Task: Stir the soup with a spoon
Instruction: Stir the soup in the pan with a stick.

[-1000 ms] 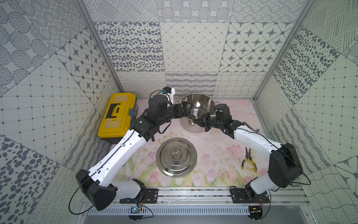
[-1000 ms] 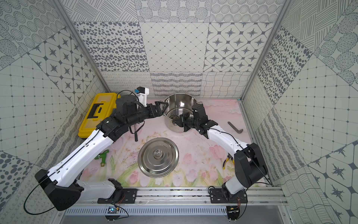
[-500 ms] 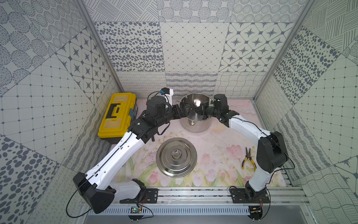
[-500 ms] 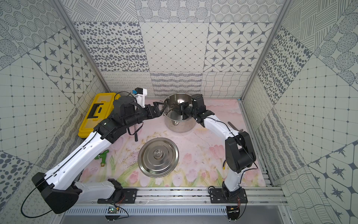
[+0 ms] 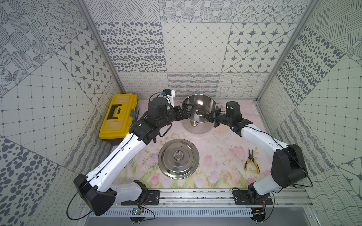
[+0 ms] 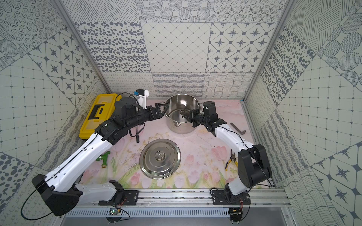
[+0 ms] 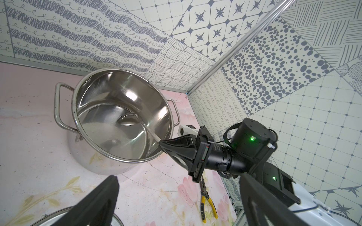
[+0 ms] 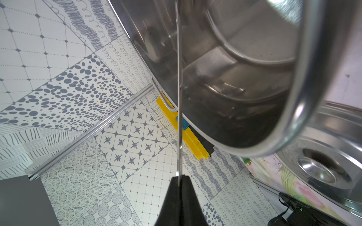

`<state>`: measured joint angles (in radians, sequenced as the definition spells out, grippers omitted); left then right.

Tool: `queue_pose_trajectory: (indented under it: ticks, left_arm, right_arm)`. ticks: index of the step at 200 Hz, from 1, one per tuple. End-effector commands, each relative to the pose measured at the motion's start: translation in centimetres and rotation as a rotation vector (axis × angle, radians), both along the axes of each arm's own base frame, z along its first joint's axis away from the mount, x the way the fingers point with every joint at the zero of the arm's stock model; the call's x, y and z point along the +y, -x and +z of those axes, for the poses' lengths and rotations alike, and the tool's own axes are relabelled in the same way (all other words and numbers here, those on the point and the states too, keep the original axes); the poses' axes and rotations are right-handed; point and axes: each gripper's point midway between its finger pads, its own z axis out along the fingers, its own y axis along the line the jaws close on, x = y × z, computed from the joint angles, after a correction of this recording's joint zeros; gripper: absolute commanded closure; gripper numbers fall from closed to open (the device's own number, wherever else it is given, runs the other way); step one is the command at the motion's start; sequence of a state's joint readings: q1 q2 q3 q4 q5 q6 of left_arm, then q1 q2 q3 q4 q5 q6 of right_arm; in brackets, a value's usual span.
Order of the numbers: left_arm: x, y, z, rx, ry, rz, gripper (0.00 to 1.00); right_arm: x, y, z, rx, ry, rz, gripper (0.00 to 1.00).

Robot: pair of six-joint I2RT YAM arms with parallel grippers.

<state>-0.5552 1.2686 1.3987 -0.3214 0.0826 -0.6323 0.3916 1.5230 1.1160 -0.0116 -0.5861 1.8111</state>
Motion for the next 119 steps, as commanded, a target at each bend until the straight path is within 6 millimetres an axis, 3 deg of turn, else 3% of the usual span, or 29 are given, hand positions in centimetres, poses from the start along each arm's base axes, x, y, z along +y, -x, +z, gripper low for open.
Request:
queue_pose_trajectory:
  ticks: [1,27,53,119]
  left_arm:
    - [-0.2,-0.1,1.3,-0.047,0.026,-0.012,0.01]
    - [-0.1,-0.1,1.3,-0.043,0.031,-0.013,0.00]
    - [-0.1,0.2,1.5,-0.046,0.036,-0.015,0.00]
    - [0.3,0.7,1.6,-0.049,0.030,-0.016,0.00]
  right_arm:
    - [1.2,1.9,2.4,-0.063,-0.038,0.032,1.00]
    - [2.6,3.6,3.2,-0.071,-0.055,0.063,1.00]
    - [2.6,4.4,4.6,-0.095,-0.061,0.068,1.00]
    - [3.0,6.6,10.9,-0.252,-0.126,0.208,1.00]
